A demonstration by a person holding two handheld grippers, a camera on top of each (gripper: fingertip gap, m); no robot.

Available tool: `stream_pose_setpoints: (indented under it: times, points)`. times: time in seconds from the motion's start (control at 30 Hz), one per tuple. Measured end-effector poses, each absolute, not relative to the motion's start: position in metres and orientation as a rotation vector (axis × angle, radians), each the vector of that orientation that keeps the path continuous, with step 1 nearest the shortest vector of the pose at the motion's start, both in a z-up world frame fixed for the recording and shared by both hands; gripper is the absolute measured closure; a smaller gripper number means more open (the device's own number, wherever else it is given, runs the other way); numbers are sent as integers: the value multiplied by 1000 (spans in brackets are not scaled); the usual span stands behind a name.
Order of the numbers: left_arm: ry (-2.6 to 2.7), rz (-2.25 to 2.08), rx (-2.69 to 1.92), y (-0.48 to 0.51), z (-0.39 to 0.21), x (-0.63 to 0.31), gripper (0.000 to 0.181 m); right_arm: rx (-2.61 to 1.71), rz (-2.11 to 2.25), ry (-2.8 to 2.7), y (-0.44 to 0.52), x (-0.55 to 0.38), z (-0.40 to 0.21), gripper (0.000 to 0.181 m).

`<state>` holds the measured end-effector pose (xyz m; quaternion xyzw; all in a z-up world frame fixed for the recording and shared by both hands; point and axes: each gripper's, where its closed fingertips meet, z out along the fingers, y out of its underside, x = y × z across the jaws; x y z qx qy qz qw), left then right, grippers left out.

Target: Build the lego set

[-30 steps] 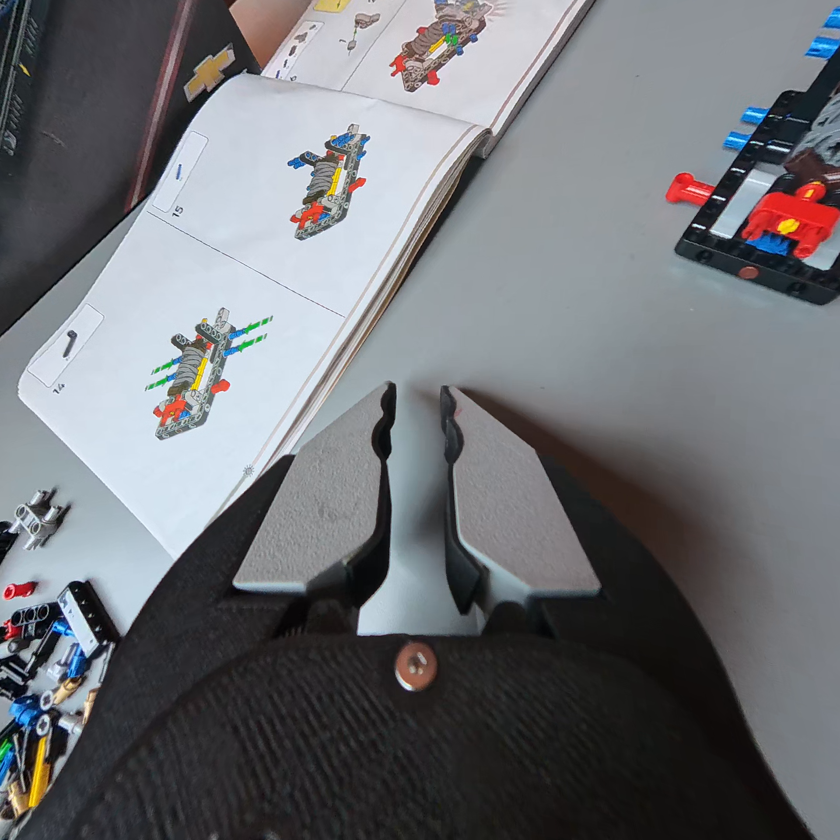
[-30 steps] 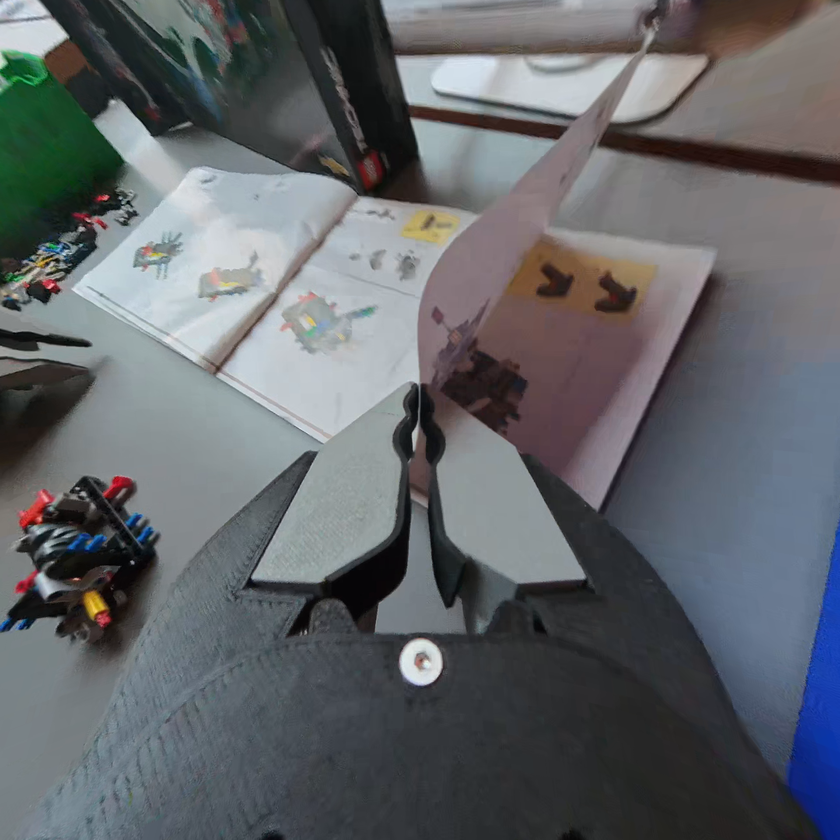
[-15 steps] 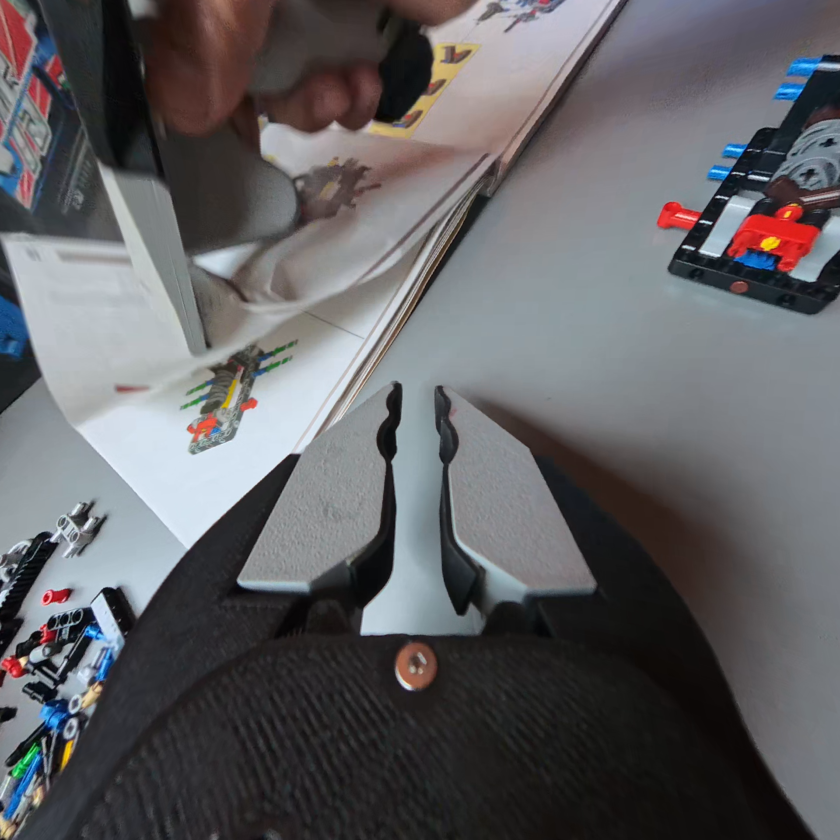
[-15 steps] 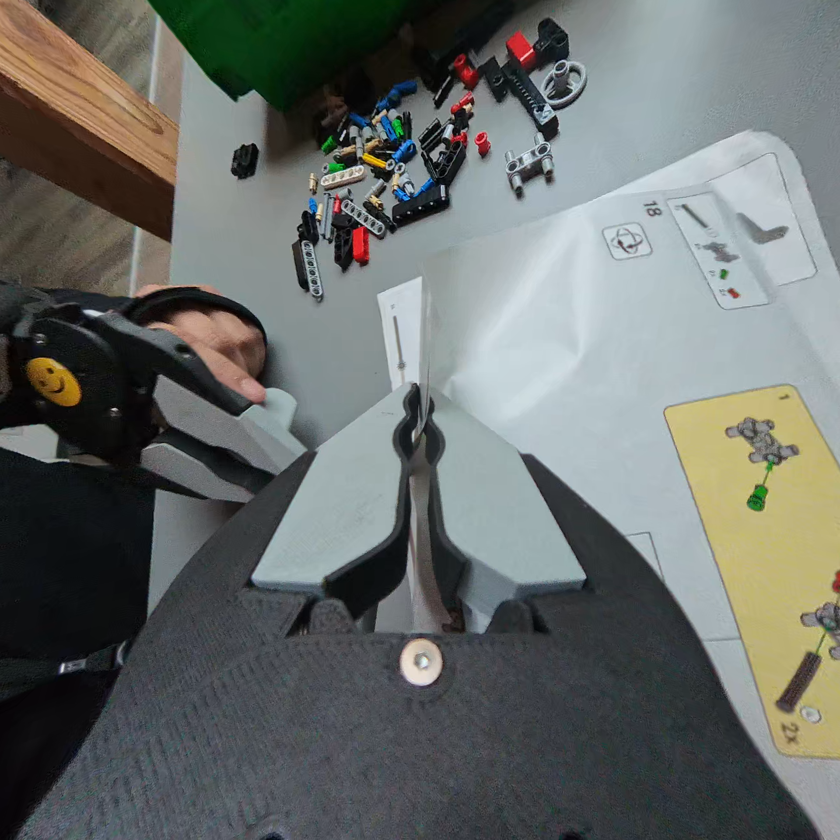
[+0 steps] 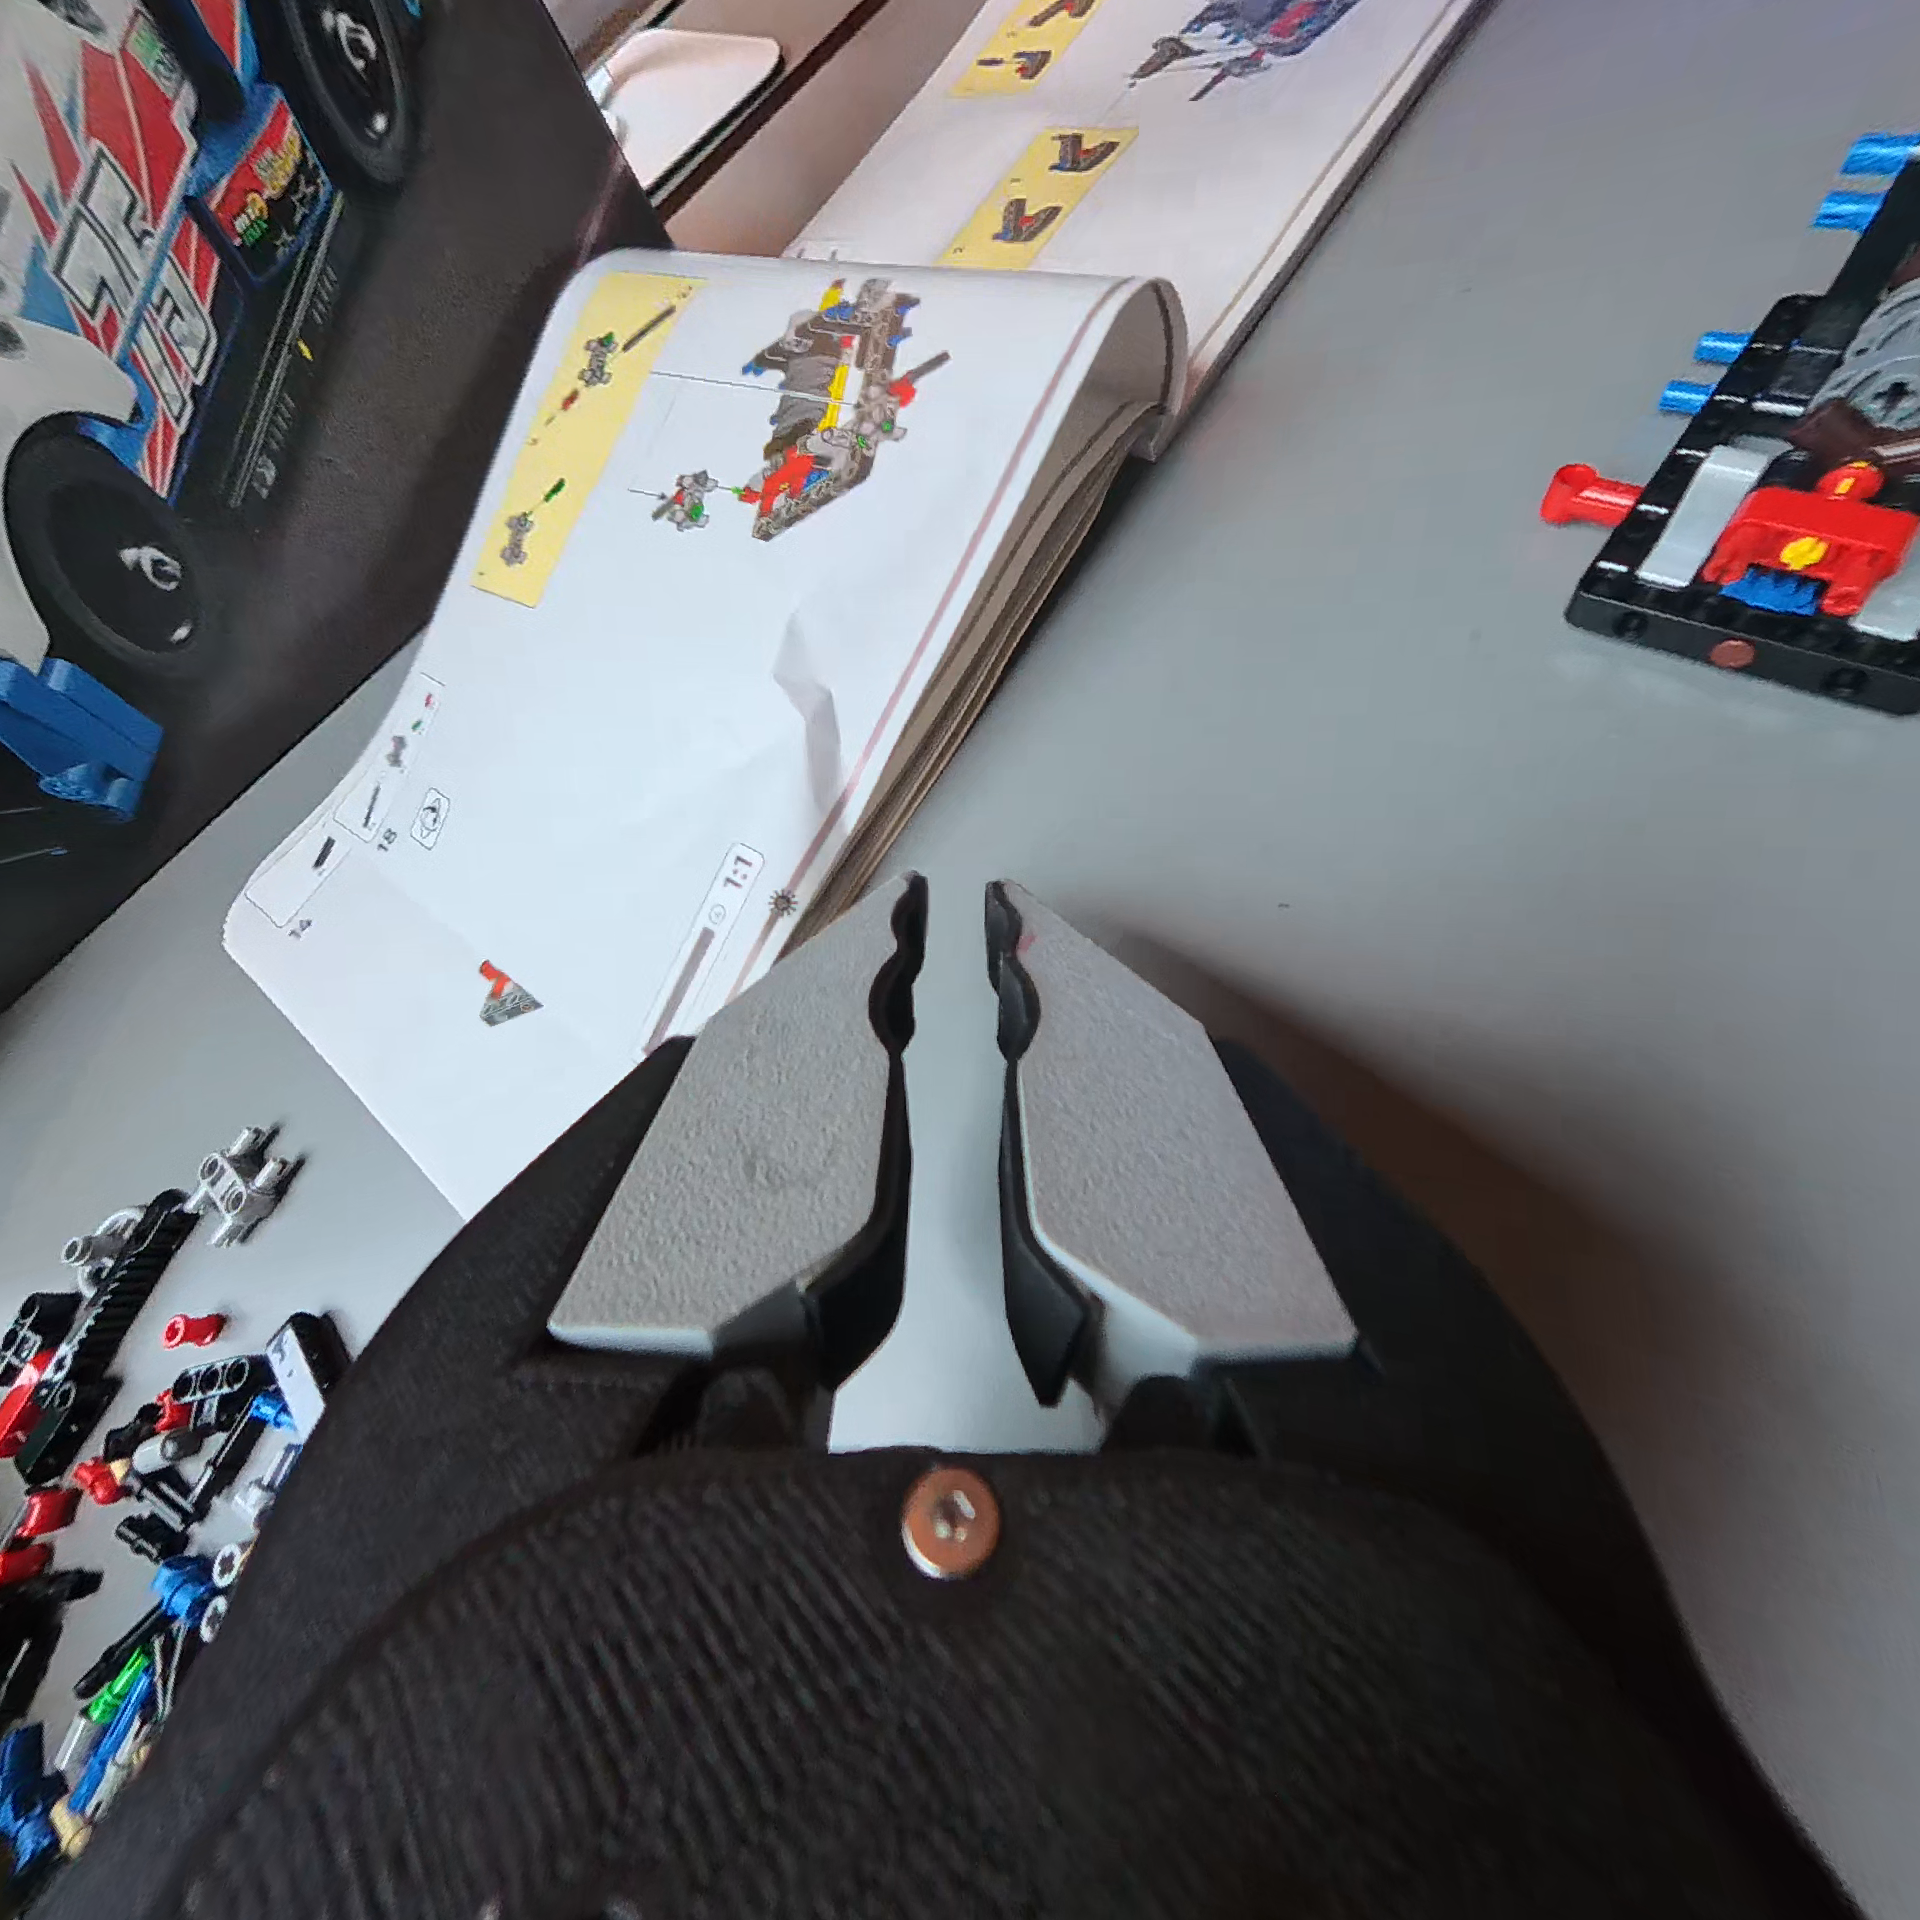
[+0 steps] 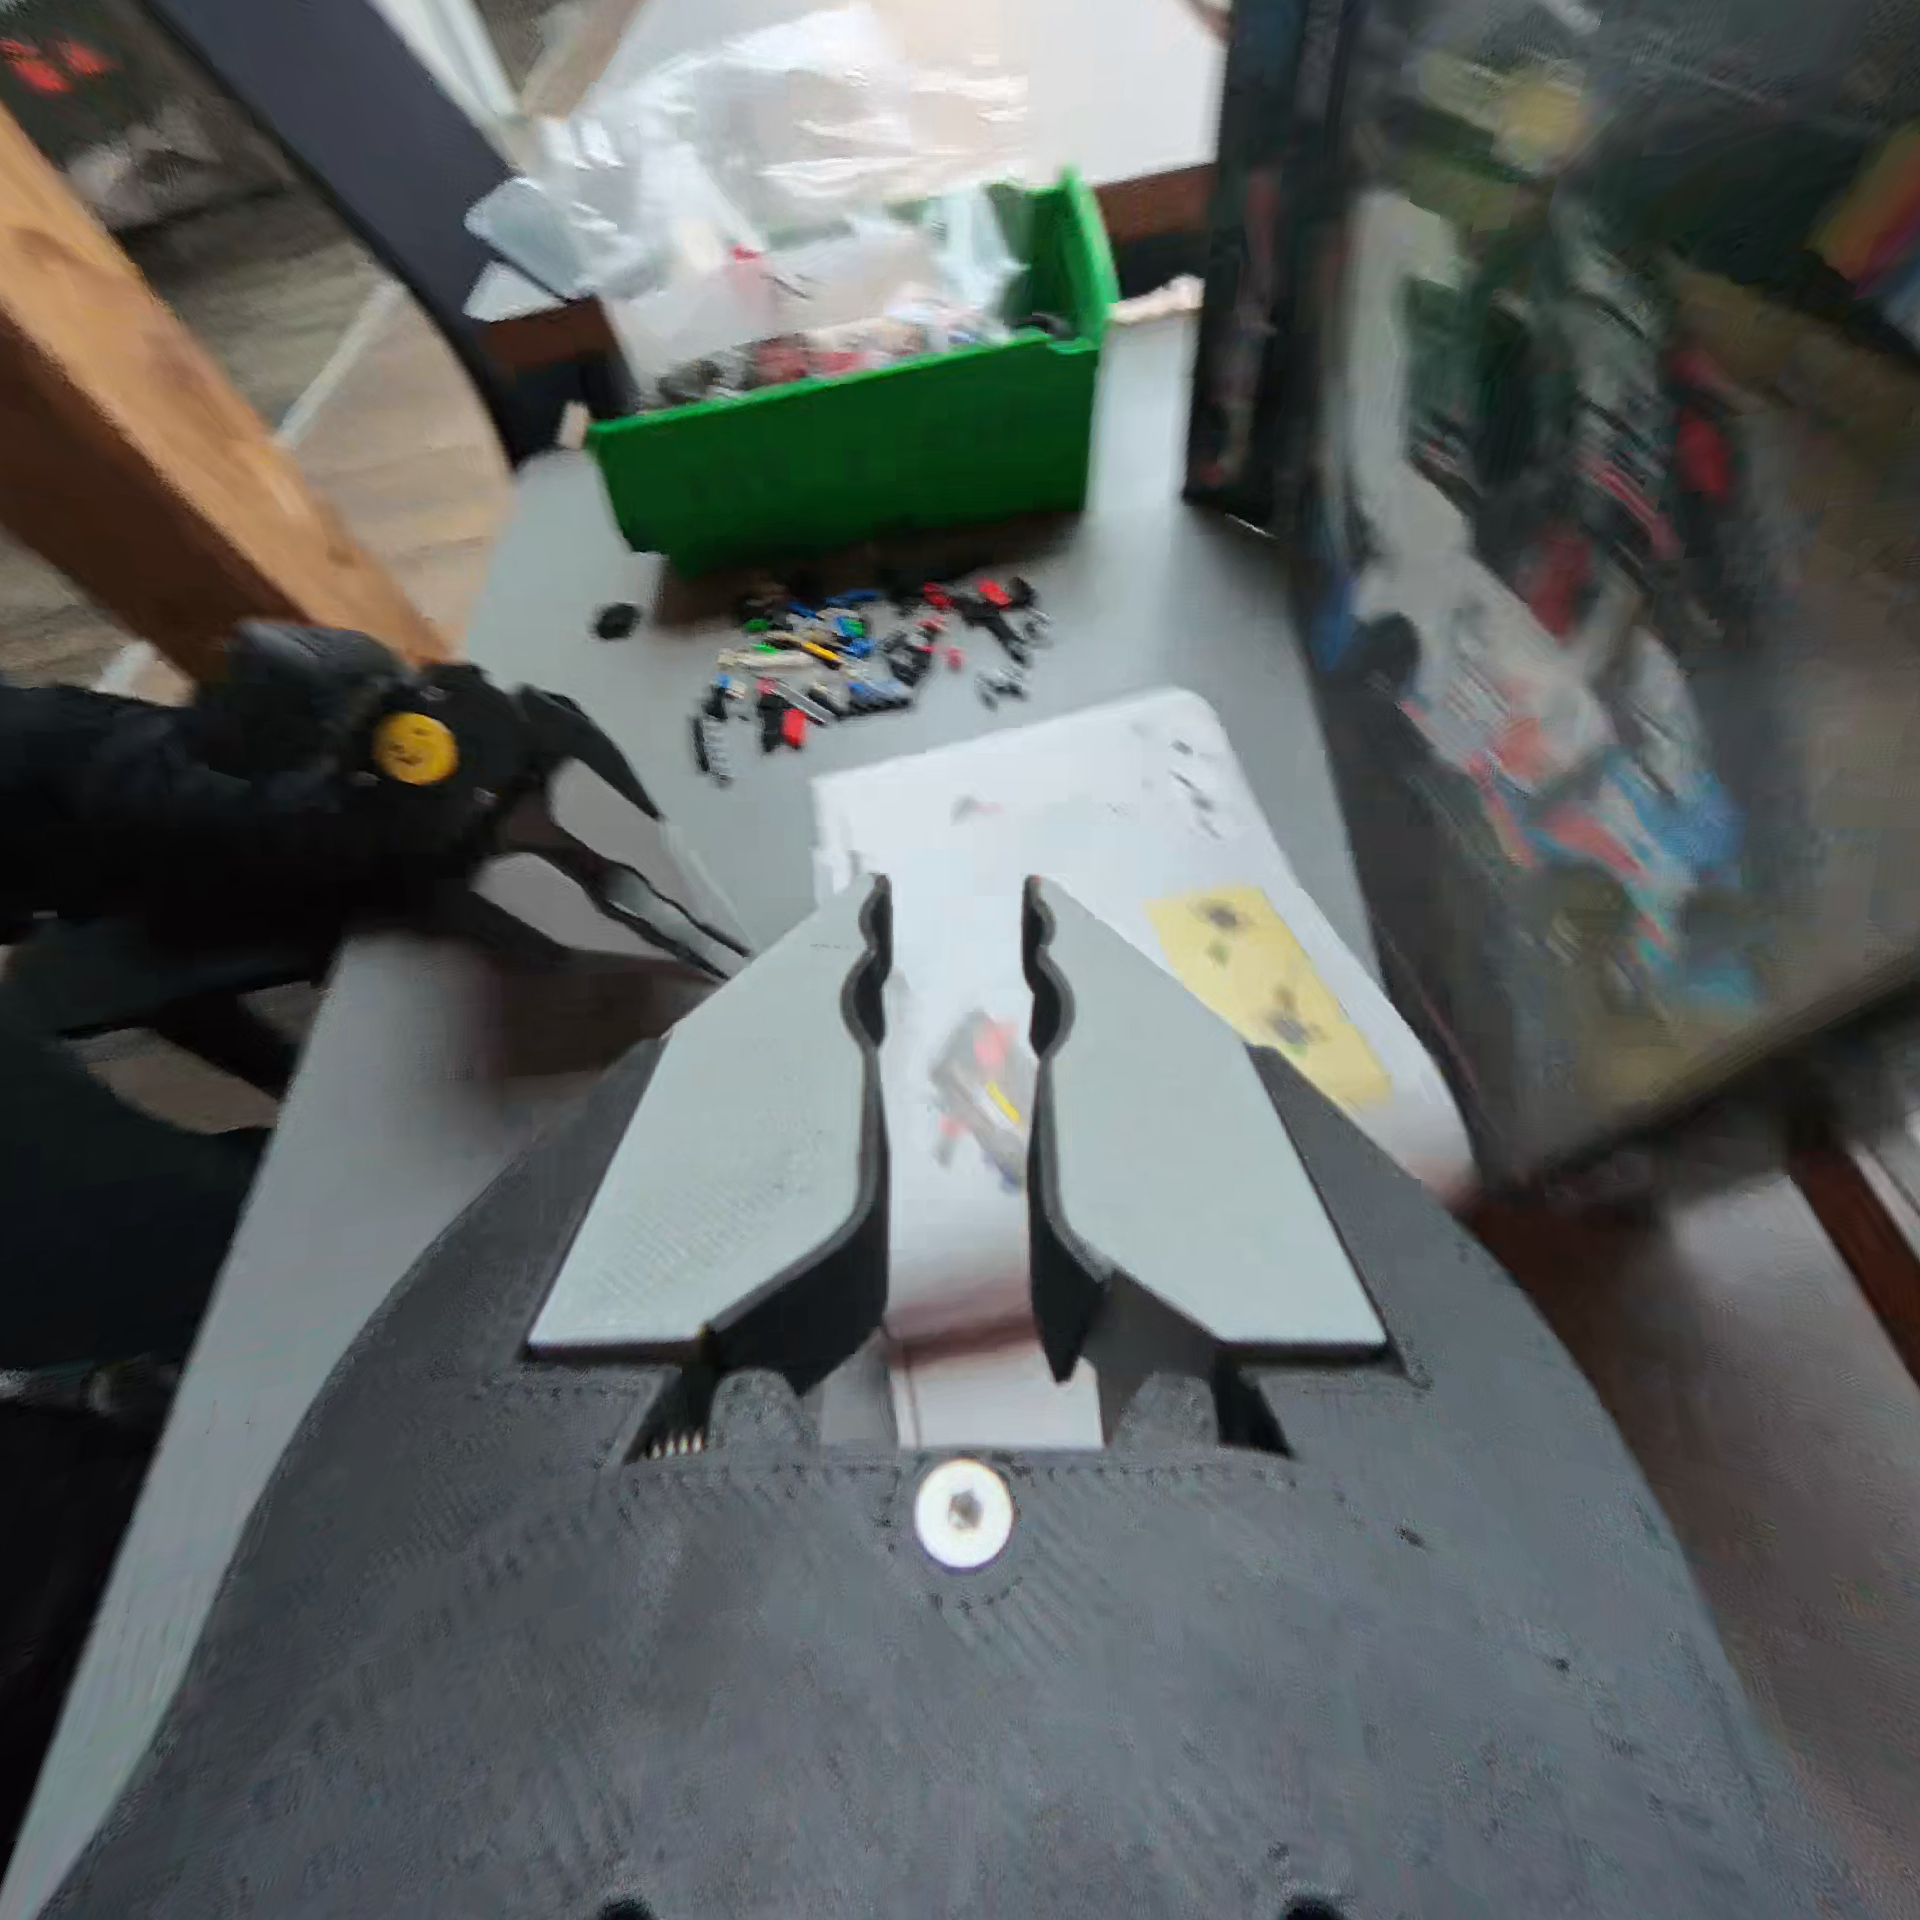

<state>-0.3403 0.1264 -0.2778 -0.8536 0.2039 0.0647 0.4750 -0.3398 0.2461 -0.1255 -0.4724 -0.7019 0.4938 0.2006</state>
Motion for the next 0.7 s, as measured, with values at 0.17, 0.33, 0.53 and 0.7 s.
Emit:
stream_pose_setpoints:
  times: [0.17,0.33,0.53,0.7]
  points:
    - [505,220,-2046,135,-259,-327,169,-1830,1009,-1898,326,-276,-253,167]
    - [566,189,-2031,169,-229,-291,164,-1814,975,-1991,296,-298,-299,181]
    - [713,41,-2124,225,-251,-265,150,-1537,938,-2044,281,-314,-299,181]
    - [822,82,-2234,243,-265,-276,153,-1432,1002,-2112,273,-307,-300,181]
